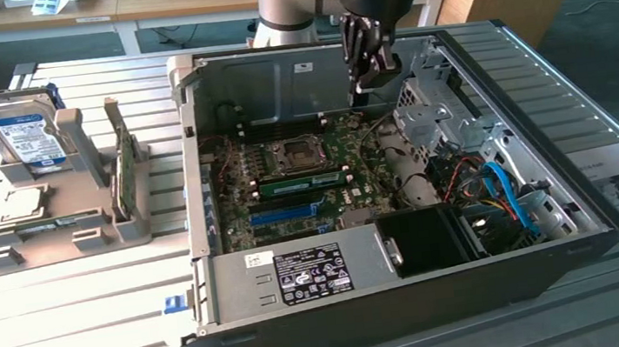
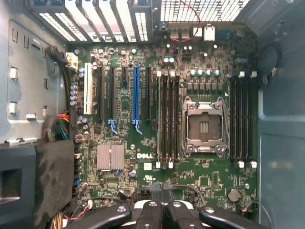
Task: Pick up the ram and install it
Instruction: 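Press down the ram until it locks into place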
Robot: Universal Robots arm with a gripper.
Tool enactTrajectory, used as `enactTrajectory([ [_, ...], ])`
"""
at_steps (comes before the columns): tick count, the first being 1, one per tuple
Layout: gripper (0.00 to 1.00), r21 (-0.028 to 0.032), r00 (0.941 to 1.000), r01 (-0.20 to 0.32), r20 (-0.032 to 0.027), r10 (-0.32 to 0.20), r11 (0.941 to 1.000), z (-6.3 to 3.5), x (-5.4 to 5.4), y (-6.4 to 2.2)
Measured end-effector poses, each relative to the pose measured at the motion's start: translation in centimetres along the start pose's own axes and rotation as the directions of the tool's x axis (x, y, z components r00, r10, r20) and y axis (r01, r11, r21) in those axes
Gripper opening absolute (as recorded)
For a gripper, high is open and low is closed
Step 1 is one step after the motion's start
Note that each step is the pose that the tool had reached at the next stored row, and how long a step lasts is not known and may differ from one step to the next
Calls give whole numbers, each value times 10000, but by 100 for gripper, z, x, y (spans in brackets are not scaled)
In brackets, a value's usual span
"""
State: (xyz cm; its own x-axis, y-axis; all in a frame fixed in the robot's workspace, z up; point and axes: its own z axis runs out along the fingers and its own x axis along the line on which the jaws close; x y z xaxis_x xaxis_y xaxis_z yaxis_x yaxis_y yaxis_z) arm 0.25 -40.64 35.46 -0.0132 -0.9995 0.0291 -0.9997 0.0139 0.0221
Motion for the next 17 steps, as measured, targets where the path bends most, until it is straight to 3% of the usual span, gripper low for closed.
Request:
enactTrajectory([
  [17, 10, 0, 10000, 0, 1, 0, 10000, 82, -2, -3],
])
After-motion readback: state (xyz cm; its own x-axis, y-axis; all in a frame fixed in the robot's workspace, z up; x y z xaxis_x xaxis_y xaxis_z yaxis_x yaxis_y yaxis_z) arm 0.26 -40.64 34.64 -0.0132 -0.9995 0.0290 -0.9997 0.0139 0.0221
